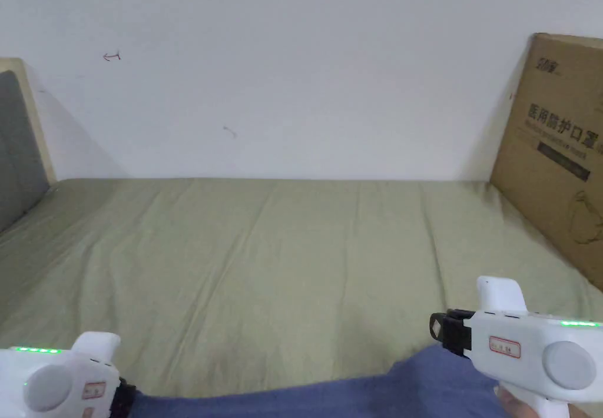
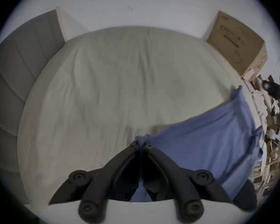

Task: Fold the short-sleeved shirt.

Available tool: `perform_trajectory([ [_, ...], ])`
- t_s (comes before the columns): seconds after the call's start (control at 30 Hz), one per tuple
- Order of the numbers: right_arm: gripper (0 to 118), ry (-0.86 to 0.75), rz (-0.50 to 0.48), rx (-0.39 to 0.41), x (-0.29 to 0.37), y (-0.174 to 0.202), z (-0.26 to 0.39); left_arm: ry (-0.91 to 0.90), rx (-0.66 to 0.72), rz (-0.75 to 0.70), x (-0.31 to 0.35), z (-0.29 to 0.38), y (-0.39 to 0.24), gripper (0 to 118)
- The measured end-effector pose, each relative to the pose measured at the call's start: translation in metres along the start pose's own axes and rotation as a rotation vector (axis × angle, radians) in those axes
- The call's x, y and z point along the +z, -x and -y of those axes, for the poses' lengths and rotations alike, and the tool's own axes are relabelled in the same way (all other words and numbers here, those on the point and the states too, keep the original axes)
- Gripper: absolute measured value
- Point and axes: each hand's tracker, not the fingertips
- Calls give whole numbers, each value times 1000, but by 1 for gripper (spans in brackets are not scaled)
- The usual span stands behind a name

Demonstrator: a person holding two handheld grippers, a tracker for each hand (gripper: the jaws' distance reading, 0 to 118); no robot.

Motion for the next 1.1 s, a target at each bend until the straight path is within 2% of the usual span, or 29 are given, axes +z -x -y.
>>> perform_trajectory([
  [0.1,0,28,58,-14,-16,-25,-18,-103,21,62,35,-5,-5,1],
  [0.17,9,128,88,-72,-38,-45,-31,-131,30,86,51,-5,-8,1],
  [0.2,55,197,110,-100,-53,-53,-35,-140,24,89,56,-5,-9,1],
  [0.23,94,291,125,-130,-69,-62,-35,-147,17,88,65,-4,-15,1],
  [0.27,107,340,133,-155,-79,-70,-33,-156,11,85,68,-3,-16,1],
  [0.33,107,386,137,-197,-97,-83,-29,-165,14,89,71,-2,-16,1],
  [0.47,107,419,295,-224,-122,-106,-22,-170,14,78,68,-3,-15,1],
  [0.53,107,460,292,-248,-135,-119,-18,-154,23,71,63,-4,-12,1],
  [0.63,102,508,265,-230,-155,-124,-11,-129,34,71,57,-4,-12,1],
  [0.7,85,518,253,-216,-157,-118,-3,-113,20,59,53,-3,-13,1],
  [0.73,75,516,304,-147,-154,-112,-1,-104,17,56,50,-2,-13,1],
  [0.77,58,484,321,-105,-150,-107,0,-97,15,54,47,-2,-13,1],
  [0.8,16,447,291,-91,-143,-103,1,-89,16,53,44,-1,-13,1],
  [0.83,2,426,244,-110,-137,-103,0,-82,22,55,41,0,-12,1],
  [0.87,2,412,164,-162,-132,-104,0,-76,28,55,38,0,-12,1],
  [0.9,2,374,156,-195,-123,-99,-2,-74,35,53,36,1,-13,1],
  [1.0,2,303,181,-135,-99,-91,-11,-101,75,52,34,-1,-9,1],
  [1.1,2,206,178,-116,-75,-89,-32,-148,103,27,36,-11,-5,1],
])
